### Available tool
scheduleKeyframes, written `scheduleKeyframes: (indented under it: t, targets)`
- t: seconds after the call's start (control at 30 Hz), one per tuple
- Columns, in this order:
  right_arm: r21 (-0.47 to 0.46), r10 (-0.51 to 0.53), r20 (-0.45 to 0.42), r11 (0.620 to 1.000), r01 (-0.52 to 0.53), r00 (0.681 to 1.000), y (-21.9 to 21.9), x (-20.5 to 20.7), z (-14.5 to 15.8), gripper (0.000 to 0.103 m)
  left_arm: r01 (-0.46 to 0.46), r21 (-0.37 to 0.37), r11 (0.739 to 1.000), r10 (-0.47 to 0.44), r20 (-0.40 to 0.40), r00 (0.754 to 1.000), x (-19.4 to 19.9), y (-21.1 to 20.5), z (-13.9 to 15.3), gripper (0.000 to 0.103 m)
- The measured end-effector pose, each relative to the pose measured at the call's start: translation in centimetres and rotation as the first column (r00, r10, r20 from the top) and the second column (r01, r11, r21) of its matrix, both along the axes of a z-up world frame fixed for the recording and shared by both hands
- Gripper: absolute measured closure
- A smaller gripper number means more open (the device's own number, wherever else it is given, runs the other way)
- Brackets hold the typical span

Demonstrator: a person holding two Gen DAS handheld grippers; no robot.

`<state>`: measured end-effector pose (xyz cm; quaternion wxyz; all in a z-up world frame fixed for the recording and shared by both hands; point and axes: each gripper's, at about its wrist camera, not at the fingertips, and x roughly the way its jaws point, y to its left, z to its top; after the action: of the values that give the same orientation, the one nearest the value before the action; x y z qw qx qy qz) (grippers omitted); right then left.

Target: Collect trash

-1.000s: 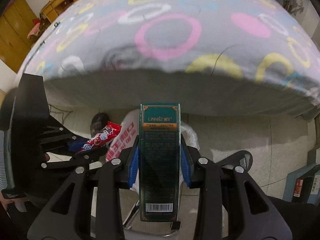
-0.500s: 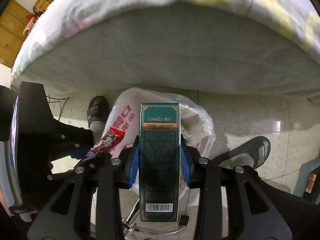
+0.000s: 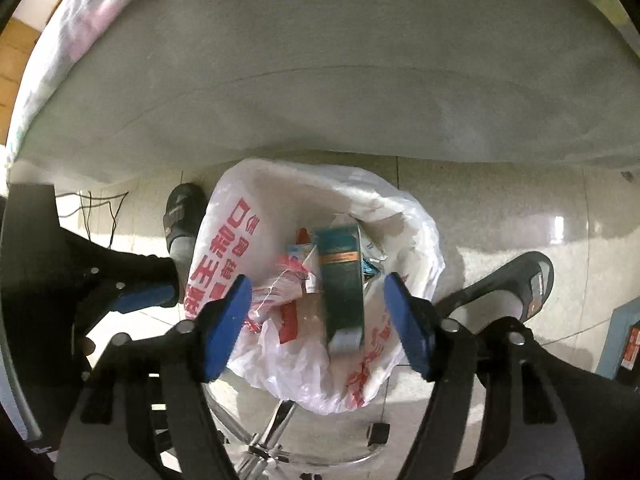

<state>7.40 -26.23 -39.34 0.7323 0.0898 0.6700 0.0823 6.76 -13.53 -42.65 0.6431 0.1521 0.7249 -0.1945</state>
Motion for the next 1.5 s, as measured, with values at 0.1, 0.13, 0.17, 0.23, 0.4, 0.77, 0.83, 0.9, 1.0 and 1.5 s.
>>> scheduleKeyframes:
  t: [0.1, 0.13, 0.17, 0.23, 0.4, 0.77, 0.83, 0.9, 1.0, 1.5]
  targets:
    - [0.006, -0.023, 0.002, 1.0, 0.023, 1.0, -0.4, -0.1, 0.2, 0.031, -0.012, -0.003, 1.0, 0.012, 0.004, 1.0, 0.1, 0.3, 0.1, 0.035]
    - [0.005, -0.028, 0.002, 1.0, 0.028, 1.0, -0.5, -0.1, 0.2, 0.031, -0.014, -0.005, 1.0, 0.014, 0.008, 1.0, 0.1, 0.3, 0.3, 0.035]
    - [0.002, -0.034, 0.001, 0.999, 0.034, 0.999, -0.6, -0.1, 0.2, 0.031, -0.018, -0.009, 1.0, 0.018, 0.013, 1.0, 0.1, 0.4, 0.5, 0.034]
    - [0.009, -0.046, -0.003, 0.999, 0.046, 0.999, -0.6, -0.1, 0.1, 0.031, -0.029, -0.017, 0.999, 0.03, 0.018, 0.999, 0.1, 0.5, 0.8, 0.034]
    - [0.021, -0.056, 0.003, 0.998, 0.055, 0.998, -0.7, -0.2, 0.5, 0.031, -0.036, -0.012, 0.999, 0.037, 0.035, 0.999, 0.1, 0.6, 1.1, 0.033]
    - [0.031, -0.044, 0.023, 0.999, 0.044, 0.999, -0.9, -1.2, 4.0, 0.021, -0.106, -0.035, 0.994, 0.11, 0.12, 0.987, 0.6, 2.0, 4.0, 0.019]
    - [0.019, -0.043, 0.035, 0.999, 0.042, 0.998, -1.0, -1.4, 5.0, 0.014, -0.12, -0.026, 0.992, 0.123, 0.154, 0.98, 0.7, 2.3, 4.9, 0.014]
    - [0.001, -0.041, 0.058, 0.999, 0.041, 0.997, -1.1, -1.5, 6.2, 0.009, -0.141, -0.02, 0.99, 0.142, 0.213, 0.967, 0.8, 2.7, 6.3, 0.008]
    - [-0.011, -0.058, 0.119, 0.998, 0.06, 0.991, -1.5, -1.6, 9.2, 0.007, -0.173, -0.019, 0.985, 0.171, 0.282, 0.944, 1.0, 3.3, 8.4, 0.008]
    - [-0.055, -0.079, 0.499, 0.991, 0.123, 0.863, -1.8, -5.0, 28.0, 0.007, -0.292, -0.199, 0.935, 0.351, 0.619, 0.703, 0.7, 7.6, 26.5, 0.008]
